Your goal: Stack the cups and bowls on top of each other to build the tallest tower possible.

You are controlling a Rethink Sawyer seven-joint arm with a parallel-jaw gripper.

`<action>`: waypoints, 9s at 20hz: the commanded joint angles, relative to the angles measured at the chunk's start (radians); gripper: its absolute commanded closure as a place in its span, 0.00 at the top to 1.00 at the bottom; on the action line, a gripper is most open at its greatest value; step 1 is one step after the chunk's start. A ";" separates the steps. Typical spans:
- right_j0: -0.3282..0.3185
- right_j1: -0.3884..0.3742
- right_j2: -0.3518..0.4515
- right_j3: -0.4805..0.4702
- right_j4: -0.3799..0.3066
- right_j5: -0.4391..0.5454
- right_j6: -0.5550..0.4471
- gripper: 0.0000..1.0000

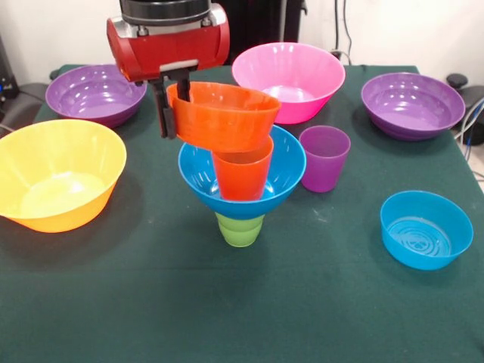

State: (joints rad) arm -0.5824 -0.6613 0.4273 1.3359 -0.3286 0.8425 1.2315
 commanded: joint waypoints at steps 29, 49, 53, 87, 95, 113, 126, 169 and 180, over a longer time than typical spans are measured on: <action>0.018 0.046 0.004 -0.010 0.023 0.177 -0.016 0.00; 0.004 0.062 0.038 -0.027 0.052 0.247 -0.061 0.00; 0.000 0.057 0.042 -0.018 0.058 0.275 -0.058 0.00; 0.010 0.115 0.026 -0.051 -0.007 0.237 -0.052 0.00; 0.014 0.119 0.019 -0.064 -0.027 0.245 -0.062 0.00; 0.012 0.111 0.023 -0.073 -0.045 0.259 -0.078 0.00; 0.016 0.110 0.031 -0.109 -0.035 0.297 -0.083 0.00; 0.042 0.081 0.019 -0.030 -0.025 0.256 -0.014 0.00; 0.048 0.093 0.010 -0.035 -0.037 0.240 -0.010 0.00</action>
State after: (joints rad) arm -0.5660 -0.6134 0.4511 1.2769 -0.3125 1.0526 1.2315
